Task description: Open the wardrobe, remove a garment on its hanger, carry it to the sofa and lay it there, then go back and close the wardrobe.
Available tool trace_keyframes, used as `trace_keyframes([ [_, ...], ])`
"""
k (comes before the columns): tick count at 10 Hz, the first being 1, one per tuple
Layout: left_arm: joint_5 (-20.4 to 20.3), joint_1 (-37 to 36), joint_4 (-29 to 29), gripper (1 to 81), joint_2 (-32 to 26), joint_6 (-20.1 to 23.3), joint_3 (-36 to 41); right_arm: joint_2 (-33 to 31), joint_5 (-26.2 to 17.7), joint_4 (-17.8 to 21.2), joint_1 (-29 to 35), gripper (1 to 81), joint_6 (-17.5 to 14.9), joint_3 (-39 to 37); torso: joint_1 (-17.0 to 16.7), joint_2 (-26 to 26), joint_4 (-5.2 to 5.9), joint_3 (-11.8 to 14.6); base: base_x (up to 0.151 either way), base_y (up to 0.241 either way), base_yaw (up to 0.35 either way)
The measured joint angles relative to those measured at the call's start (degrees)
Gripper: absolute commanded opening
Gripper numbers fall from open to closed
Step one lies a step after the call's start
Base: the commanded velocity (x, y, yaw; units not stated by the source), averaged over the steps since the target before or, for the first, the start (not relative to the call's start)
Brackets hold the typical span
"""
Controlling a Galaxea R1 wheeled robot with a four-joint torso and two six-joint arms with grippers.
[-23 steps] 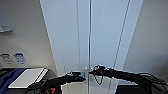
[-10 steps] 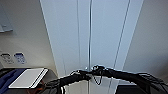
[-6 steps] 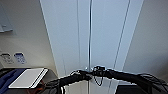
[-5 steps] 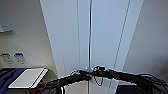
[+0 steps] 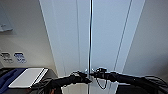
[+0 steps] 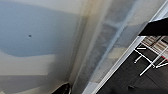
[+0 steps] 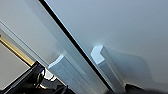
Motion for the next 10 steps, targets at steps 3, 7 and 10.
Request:
trace_keyframes([
  [3,1.8,2.0,0.6,81.1,-10.5,-0.1,16.7,-3.9,1.0,-0.1,-1.4,81.1,0.0,6.6,0.0,0.1,0.00,0.0,0.000,0.000,0.000],
  [7,-3.0,6.4,0.7,81.1,-24.5,1.2,34.6,-11.7,1.4,-0.3,-4.1,81.1,-0.4,18.5,0.1,0.1,0.00,0.0,0.000,0.000,0.000],
  [10,-5.2,9.5,0.8,81.1,-31.7,1.6,41.6,-18.0,2.1,-3.2,-6.9,81.1,-1.1,26.9,0.1,0.1,0.00,0.0,0.000,0.000,0.000],
])
